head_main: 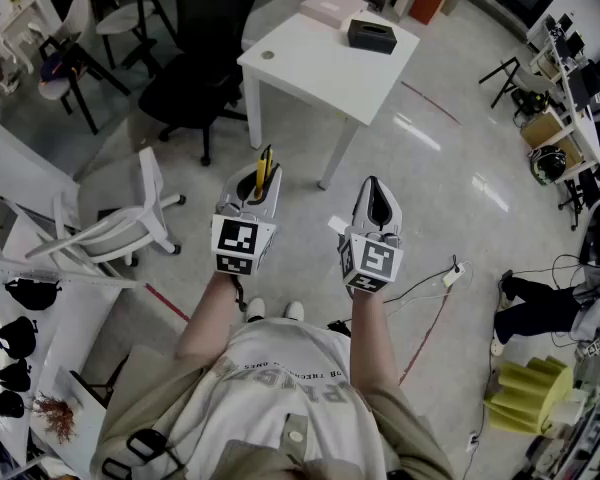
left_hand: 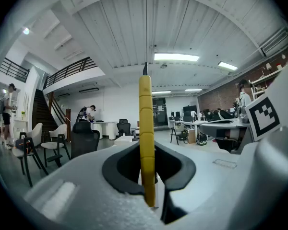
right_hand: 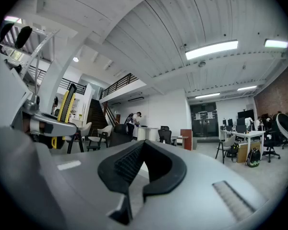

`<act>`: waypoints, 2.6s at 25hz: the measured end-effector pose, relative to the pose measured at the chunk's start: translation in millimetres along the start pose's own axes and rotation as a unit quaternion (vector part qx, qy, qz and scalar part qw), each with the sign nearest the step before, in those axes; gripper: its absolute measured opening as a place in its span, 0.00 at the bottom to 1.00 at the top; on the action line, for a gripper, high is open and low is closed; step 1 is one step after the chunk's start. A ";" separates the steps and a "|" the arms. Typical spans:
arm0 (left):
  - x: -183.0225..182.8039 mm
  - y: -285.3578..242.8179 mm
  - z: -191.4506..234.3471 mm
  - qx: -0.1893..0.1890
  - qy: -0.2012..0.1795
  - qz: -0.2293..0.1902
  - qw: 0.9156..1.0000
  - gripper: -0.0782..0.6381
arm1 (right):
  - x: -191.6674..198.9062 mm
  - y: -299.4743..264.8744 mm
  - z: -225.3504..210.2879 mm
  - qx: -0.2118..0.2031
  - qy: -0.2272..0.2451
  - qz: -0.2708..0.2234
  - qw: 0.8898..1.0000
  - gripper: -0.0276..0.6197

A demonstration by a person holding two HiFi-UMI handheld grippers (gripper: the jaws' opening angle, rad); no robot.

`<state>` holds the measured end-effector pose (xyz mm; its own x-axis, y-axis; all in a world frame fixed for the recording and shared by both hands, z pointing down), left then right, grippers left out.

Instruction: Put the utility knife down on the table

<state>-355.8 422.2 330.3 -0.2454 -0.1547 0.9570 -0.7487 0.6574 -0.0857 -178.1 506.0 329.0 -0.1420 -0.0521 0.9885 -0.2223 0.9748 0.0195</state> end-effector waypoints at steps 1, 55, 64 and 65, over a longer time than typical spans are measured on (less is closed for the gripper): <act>-1.9 -0.1 0.6 -0.002 -0.001 -0.002 1.000 0.17 | -1.1 0.1 1.5 -0.002 0.001 0.000 1.000 0.04; 19.6 -137.5 56.6 -0.008 -0.004 0.016 1.000 0.17 | 28.0 -132.8 -51.7 -0.059 -0.073 0.056 0.994 0.40; 32.9 -191.3 115.4 0.028 -0.007 0.002 1.000 0.18 | 34.6 -205.4 -30.1 -0.027 -0.063 0.048 0.996 0.40; 35.3 -195.1 121.0 0.031 -0.008 0.003 0.999 0.17 | 37.0 -211.1 -27.8 -0.024 -0.064 0.049 0.996 0.40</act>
<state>-293.0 199.3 347.3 -0.2588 -0.1636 0.9520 -0.7834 0.6121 -0.1079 -109.6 304.3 365.6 -0.2827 0.0189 0.9590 -0.1555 0.9857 -0.0652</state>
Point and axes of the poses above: the fingertips, and each gripper's own axes: y backward along the fingers, z to its left, x out of its underside, the point moved 2 cm from there along y, backward along the fingers, and after that the axes turned 13 degrees about -y, right-handed, at the moved point
